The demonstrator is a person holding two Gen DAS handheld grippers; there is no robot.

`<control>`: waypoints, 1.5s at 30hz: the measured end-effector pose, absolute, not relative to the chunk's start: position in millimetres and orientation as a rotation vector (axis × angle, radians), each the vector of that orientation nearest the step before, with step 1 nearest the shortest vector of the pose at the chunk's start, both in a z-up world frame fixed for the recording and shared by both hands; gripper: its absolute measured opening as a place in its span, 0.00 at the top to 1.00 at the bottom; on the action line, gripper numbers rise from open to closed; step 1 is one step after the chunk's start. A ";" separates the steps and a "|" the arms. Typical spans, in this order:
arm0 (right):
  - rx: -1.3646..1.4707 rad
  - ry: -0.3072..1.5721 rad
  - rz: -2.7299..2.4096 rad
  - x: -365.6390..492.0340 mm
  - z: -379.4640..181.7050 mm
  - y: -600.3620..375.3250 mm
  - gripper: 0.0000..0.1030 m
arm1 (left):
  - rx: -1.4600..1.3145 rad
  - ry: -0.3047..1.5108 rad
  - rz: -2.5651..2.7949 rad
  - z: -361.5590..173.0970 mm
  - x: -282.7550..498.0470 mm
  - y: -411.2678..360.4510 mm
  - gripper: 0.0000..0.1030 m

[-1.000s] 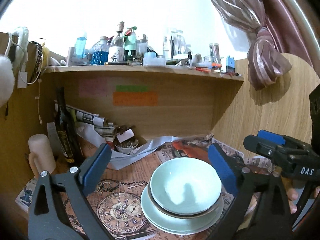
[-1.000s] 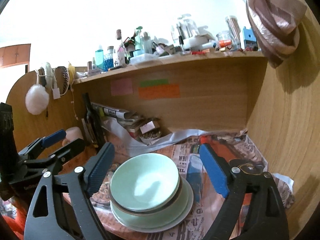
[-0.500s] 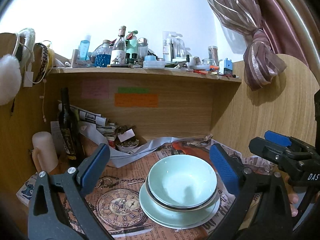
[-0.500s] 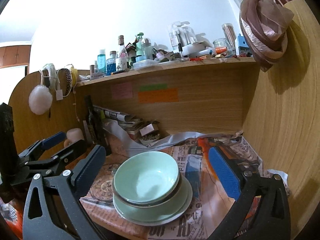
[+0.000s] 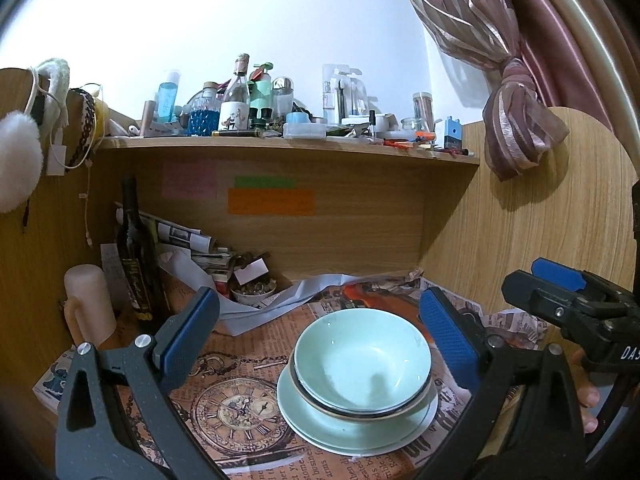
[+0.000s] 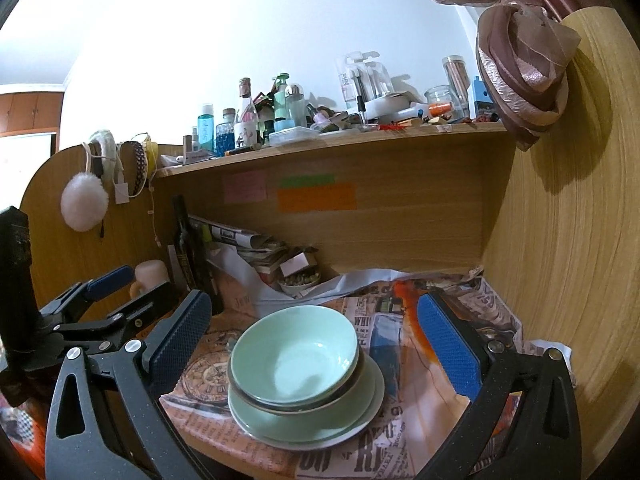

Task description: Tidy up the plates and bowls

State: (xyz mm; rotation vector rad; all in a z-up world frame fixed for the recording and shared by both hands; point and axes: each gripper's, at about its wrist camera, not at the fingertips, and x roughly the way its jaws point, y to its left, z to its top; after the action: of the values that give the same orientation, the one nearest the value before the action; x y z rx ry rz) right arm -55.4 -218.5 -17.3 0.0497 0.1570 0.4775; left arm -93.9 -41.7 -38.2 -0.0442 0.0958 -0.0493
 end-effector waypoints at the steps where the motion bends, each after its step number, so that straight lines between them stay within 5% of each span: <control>1: 0.050 0.157 0.478 -55.4 -17.2 -218.6 0.00 | -0.044 0.097 -0.052 -38.2 -93.6 -42.1 0.01; 45: 0.056 0.144 0.483 -60.9 -14.3 -215.8 0.00 | -0.046 0.091 -0.043 -37.8 -91.9 -47.5 0.01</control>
State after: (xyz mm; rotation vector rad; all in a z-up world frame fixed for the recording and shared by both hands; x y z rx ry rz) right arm -60.9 -215.8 -14.3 0.0560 0.1438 0.4831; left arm -91.9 -47.5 -37.8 -0.0464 0.0910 -0.0425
